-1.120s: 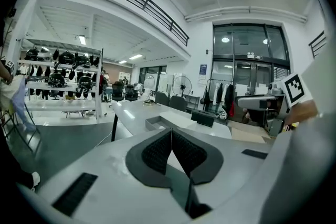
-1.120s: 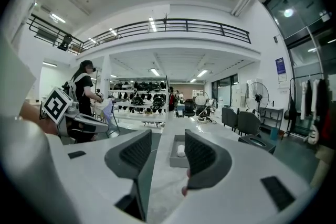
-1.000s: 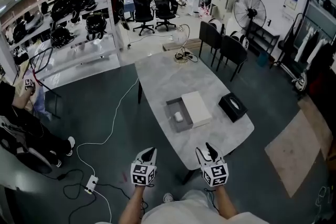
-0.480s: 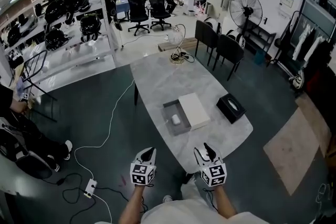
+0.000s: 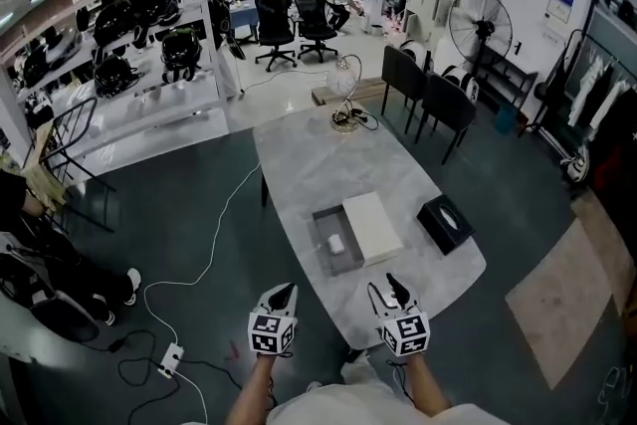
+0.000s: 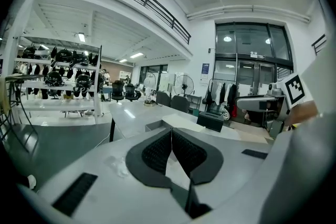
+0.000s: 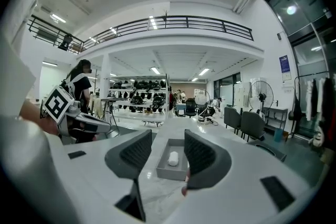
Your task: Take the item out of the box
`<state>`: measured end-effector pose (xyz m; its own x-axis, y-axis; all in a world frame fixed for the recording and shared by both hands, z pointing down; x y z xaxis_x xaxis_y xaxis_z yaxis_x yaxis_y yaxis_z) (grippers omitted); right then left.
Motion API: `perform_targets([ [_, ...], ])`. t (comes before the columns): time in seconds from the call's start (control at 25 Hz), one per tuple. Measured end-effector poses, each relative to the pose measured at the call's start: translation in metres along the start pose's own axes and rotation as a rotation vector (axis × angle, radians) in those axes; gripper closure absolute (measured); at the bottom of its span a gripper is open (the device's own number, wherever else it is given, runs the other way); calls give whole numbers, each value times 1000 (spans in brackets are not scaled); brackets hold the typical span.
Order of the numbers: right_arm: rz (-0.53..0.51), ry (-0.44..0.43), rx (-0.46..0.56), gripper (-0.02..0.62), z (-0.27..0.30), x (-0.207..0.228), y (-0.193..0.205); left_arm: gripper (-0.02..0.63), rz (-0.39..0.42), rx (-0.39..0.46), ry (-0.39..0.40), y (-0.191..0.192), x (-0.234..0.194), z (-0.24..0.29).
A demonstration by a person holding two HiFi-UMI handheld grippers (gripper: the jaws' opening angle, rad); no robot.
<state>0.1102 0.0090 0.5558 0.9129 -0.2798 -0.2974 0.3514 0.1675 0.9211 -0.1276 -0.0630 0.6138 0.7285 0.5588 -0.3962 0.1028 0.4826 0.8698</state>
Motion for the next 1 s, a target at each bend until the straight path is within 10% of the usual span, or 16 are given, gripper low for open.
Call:
perform_targets([
  [1.0,8,-266,84,414,101,124,15,591,-47,61,-273,-43,28,102],
])
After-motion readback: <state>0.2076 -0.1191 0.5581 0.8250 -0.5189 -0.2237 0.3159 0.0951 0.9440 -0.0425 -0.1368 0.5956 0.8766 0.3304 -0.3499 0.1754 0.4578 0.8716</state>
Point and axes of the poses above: the fingertips, and each gripper's own axes: z forward along the fingers, x to its right, y out of its underside, the point moved 5 cm from there along -z, backward along the fingers, and after that the axes turned 14 degrees about -z, right-handed, at the moved point
